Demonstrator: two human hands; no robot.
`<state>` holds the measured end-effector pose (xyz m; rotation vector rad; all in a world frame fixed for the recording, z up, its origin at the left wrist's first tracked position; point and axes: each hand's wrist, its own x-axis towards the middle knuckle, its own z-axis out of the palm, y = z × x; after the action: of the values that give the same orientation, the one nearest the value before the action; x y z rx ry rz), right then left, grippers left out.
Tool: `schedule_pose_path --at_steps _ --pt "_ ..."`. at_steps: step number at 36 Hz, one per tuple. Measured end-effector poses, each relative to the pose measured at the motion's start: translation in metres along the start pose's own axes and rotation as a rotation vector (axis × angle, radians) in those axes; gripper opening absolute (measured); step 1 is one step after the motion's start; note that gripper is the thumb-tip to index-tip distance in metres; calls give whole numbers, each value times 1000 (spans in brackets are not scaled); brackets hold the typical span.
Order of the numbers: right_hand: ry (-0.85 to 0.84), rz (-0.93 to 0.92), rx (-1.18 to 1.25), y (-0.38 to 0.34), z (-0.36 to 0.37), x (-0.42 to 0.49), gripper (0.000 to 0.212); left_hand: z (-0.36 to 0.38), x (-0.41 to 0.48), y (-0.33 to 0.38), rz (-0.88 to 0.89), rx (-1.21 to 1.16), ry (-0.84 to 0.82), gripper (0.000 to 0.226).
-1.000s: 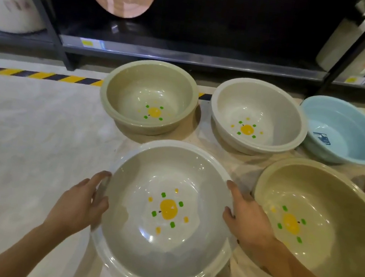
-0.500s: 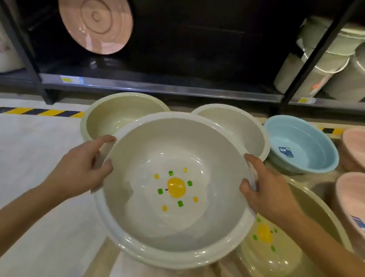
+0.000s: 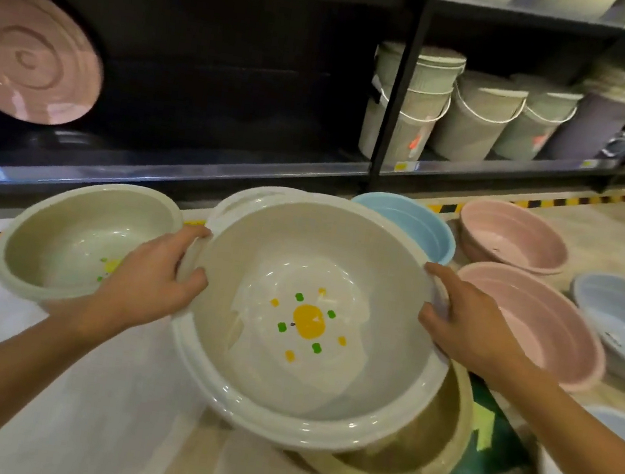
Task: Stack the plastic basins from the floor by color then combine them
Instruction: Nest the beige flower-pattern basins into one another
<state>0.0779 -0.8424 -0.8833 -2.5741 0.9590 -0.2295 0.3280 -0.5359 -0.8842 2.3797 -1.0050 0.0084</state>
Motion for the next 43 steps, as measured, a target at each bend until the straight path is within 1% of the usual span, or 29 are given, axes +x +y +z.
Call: schedule_pose_path --at_steps 4,7,12,15,20,27,30,37,43 --pt "-15 51 -54 46 -20 -5 62 31 16 34 28 -39 -100 55" --pt "7 70 -42 74 -27 -6 61 53 27 52 34 -53 -156 57" --pt "27 60 -40 108 -27 -6 57 90 34 66 47 -44 -177 58" --pt "-2 72 -47 123 -17 -4 59 106 32 66 42 -50 -202 57" --pt "-45 95 -66 139 11 -3 61 129 23 53 21 -8 -237 57" --pt "-103 103 -107 150 50 -5 63 154 6 33 -59 3 -353 63" --pt "-132 100 -124 152 61 -6 62 165 2 28 -85 10 -363 61" --pt "-135 66 -167 157 77 -7 62 184 -7 24 -116 42 -410 62" --pt "-152 71 -240 158 84 -5 60 191 -11 17 -101 63 -427 63"
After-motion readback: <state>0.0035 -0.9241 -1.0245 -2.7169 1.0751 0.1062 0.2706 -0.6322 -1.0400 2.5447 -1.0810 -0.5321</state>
